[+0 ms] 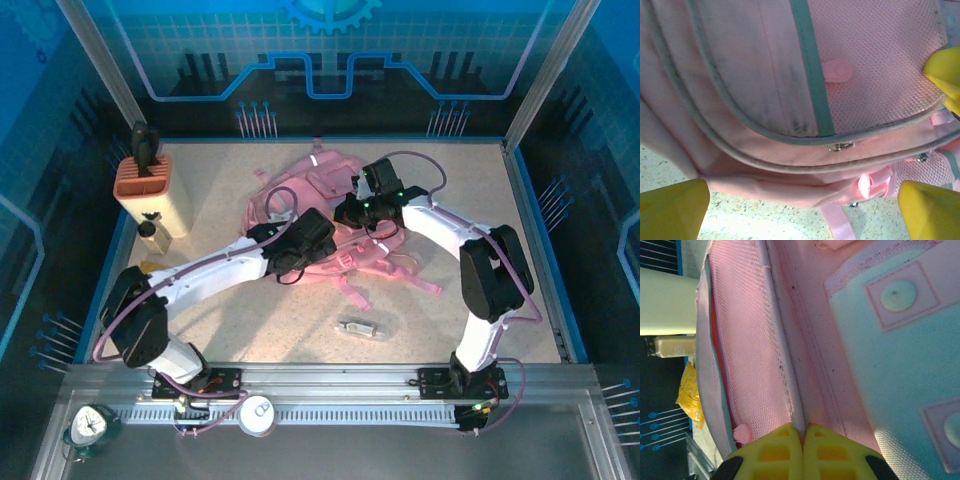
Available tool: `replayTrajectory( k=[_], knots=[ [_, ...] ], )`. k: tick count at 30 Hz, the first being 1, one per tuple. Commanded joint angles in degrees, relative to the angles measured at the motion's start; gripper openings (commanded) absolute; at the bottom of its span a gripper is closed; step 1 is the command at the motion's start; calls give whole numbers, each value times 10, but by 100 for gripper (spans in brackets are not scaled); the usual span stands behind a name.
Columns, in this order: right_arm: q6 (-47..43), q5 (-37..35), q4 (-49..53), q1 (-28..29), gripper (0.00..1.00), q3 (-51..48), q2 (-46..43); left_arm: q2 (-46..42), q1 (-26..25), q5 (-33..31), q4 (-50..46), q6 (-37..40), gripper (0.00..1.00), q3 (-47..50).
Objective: Pack the student bag
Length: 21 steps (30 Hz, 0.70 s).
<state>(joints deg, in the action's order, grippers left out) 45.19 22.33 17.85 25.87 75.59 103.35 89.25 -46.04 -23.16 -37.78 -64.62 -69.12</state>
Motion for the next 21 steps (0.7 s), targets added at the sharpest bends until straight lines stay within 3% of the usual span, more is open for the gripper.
replayTrajectory(
  k=[1,11,21],
  knots=[
    [37,34,-57,9,0,5,-39,29,-13,-37,-46,-9,95,-47],
    [86,42,-111,11,0,-20,-47,106,-20,-60,-69,-32,99,-107],
    [122,46,-158,11,0,-47,-53,176,-14,-147,-202,-99,97,-192]
  ],
)
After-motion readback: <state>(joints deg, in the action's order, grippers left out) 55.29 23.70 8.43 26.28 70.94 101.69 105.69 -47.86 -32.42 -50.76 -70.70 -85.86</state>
